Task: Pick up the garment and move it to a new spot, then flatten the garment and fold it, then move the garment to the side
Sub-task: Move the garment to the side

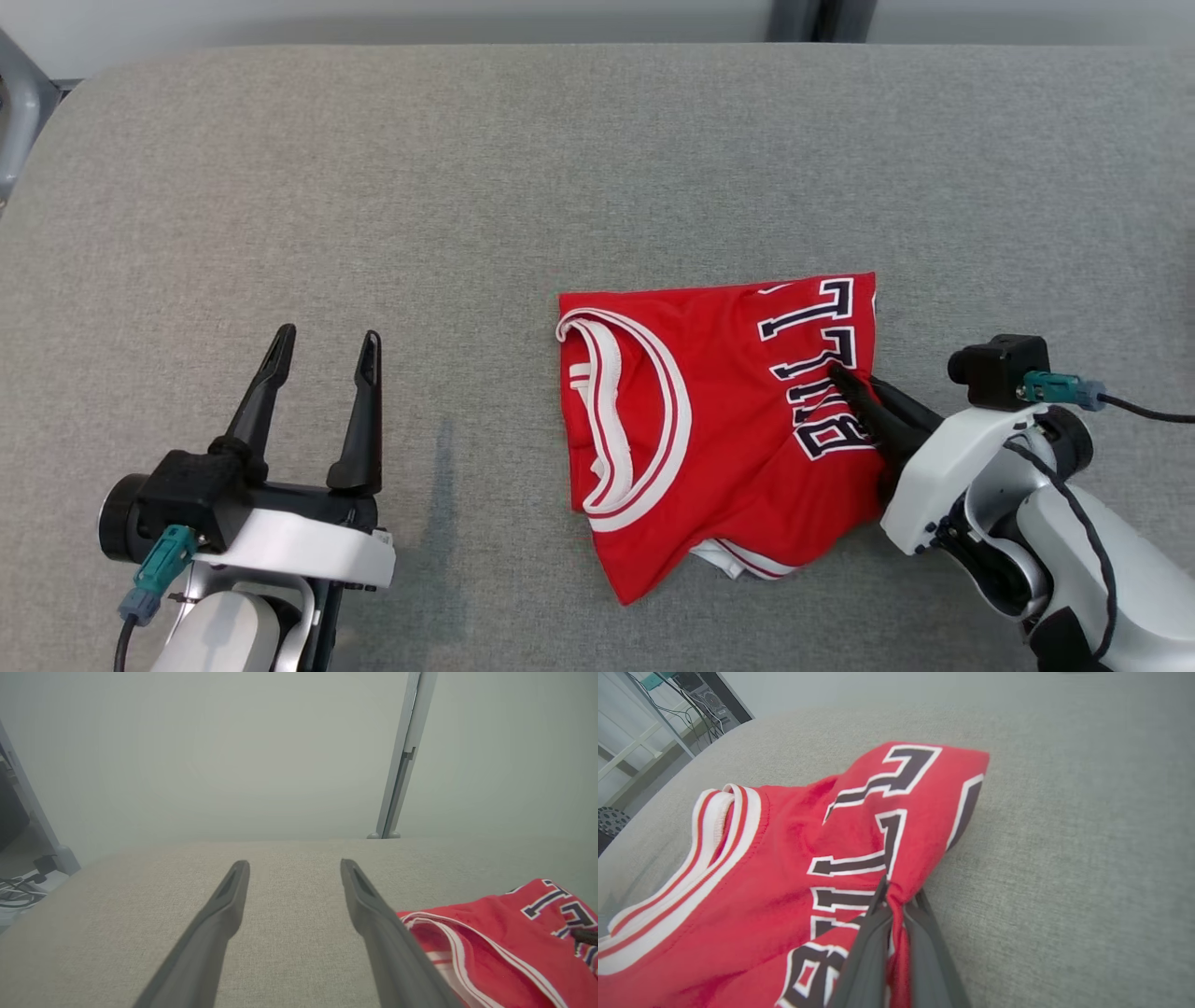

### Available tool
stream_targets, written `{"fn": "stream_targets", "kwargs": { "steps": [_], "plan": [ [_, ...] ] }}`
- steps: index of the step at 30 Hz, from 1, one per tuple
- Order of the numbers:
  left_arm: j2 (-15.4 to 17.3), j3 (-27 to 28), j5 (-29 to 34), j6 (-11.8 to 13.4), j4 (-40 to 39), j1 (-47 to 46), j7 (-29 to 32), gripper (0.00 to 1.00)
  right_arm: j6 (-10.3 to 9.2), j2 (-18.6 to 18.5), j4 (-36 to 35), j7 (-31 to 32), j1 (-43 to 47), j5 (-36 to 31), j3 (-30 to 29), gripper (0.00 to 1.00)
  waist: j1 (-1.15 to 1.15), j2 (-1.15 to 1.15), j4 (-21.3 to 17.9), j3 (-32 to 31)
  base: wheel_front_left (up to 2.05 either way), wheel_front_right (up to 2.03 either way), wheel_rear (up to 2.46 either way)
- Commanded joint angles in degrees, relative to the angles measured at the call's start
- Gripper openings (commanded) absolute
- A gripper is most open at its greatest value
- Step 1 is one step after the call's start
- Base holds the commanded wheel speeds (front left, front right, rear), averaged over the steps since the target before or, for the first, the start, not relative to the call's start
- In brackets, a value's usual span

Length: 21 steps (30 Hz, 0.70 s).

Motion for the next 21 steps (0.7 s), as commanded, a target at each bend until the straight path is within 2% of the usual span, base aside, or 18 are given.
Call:
{"fn": "stream_targets", "kwargs": {
  "steps": [1, 5, 10, 18, 21],
  "plan": [
    [0.30, 0.34, 0.13, -0.09, -0.01, -0.58, -0.24, 1.00, -0.05, -1.58, -1.29, -1.28, -0.09, -1.07, 0.61, 0.00, 0.00, 0.00, -1.01, -0.13, 0.00, 0.00, 0.00],
    [0.62, 0.68, 0.30, 0.22, -0.61, 0.15, -0.47, 1.00, -0.05, -4.30, -5.34, -3.19, 1.65, -3.78, 1.30, 0.00, 0.00, 0.00, -4.08, -0.52, 0.00, 0.00, 0.00],
    [1.98, 1.62, 0.35, 0.69, -1.96, 0.89, -0.37, 1.00, -0.05, -6.89, -10.78, -3.24, 4.49, -8.16, -0.07, 0.00, 0.00, 0.00, -10.40, -0.37, 0.00, 0.00, 0.00],
    [4.59, 2.74, 0.83, 1.60, -5.60, 1.15, 1.35, 1.00, -0.05, -8.00, -17.24, -1.91, 7.97, -12.20, -4.18, 0.00, 0.00, 0.00, -22.50, 0.65, 0.00, 0.00, 0.00],
    [5.40, 2.62, 1.29, 1.45, -6.79, 0.19, 2.33, 1.00, -0.04, -7.65, -18.37, -2.05, 6.99, -12.62, -4.67, 0.00, 0.00, 0.00, -25.71, 1.36, 0.00, 0.00, 0.00]
  ]
}}
